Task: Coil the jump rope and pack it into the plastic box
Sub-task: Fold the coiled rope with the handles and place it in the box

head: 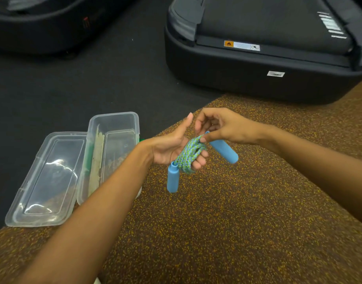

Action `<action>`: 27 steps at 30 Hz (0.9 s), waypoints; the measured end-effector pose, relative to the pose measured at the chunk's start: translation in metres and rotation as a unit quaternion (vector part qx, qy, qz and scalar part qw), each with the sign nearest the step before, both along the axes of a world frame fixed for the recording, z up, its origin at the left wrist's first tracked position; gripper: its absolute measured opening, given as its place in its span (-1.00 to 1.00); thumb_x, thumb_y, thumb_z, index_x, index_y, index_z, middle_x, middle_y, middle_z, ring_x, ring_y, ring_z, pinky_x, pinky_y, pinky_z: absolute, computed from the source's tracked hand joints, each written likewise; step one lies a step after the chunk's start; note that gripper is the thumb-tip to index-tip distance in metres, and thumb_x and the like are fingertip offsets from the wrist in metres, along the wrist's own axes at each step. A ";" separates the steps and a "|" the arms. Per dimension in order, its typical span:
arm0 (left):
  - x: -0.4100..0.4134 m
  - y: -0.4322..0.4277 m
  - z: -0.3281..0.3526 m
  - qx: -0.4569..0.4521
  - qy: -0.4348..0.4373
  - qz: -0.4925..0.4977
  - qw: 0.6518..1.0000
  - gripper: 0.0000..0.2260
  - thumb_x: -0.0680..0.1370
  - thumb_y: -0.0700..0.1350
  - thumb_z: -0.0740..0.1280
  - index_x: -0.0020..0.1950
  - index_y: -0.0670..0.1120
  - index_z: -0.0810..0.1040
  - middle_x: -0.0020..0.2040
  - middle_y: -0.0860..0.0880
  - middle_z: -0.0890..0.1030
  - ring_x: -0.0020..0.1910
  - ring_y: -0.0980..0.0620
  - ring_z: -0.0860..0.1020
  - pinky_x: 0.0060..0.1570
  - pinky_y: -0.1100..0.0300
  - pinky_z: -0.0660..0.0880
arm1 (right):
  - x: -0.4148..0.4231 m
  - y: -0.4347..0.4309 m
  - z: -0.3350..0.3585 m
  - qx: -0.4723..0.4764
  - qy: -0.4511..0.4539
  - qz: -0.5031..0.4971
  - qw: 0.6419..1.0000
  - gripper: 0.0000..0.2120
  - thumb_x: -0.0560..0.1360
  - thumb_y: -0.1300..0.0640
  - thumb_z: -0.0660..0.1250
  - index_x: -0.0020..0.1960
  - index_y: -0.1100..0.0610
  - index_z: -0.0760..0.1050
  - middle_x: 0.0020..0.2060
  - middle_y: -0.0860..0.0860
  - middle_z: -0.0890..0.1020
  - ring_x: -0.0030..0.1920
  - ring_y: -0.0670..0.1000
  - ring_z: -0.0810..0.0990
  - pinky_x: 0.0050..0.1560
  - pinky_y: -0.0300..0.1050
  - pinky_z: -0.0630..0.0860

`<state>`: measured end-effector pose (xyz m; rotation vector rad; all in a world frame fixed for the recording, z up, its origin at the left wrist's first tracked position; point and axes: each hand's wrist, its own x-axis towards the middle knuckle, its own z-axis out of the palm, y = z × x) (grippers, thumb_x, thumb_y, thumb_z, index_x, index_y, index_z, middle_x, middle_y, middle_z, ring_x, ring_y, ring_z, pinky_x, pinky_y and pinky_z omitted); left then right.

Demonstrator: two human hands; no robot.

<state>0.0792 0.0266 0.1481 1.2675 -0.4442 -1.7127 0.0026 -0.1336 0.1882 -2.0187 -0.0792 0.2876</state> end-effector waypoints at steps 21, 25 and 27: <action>0.003 0.000 -0.002 0.046 -0.024 0.090 0.995 -0.28 0.44 0.45 -0.14 -0.57 -0.10 0.35 -0.69 0.02 0.27 -0.73 0.13 0.23 -0.54 0.32 0.35 | -0.012 0.017 -0.023 0.127 0.133 -0.032 0.982 -0.70 0.50 0.24 0.26 0.23 0.24 0.45 0.13 0.19 0.59 0.09 0.01 0.51 0.30 0.06 0.37; 0.004 0.000 -0.003 0.057 -0.012 0.105 0.993 -0.27 0.44 0.45 -0.12 -0.59 -0.10 0.36 -0.70 0.03 0.28 -0.73 0.13 0.24 -0.53 0.32 0.38 | -0.011 0.018 -0.025 0.151 0.141 -0.044 0.977 -0.71 0.50 0.21 0.27 0.21 0.25 0.48 0.01 0.08 0.60 0.00 -0.06 0.54 0.08 -0.17 0.46; 0.005 0.000 -0.002 0.067 -0.007 0.107 0.992 -0.27 0.44 0.45 -0.12 -0.59 -0.10 0.37 -0.70 0.03 0.30 -0.73 0.14 0.25 -0.53 0.33 0.39 | -0.010 0.020 -0.026 0.161 0.154 -0.051 0.974 -0.73 0.51 0.21 0.26 0.18 0.28 0.48 -0.02 0.11 0.58 -0.05 -0.02 0.53 -0.05 -0.21 0.50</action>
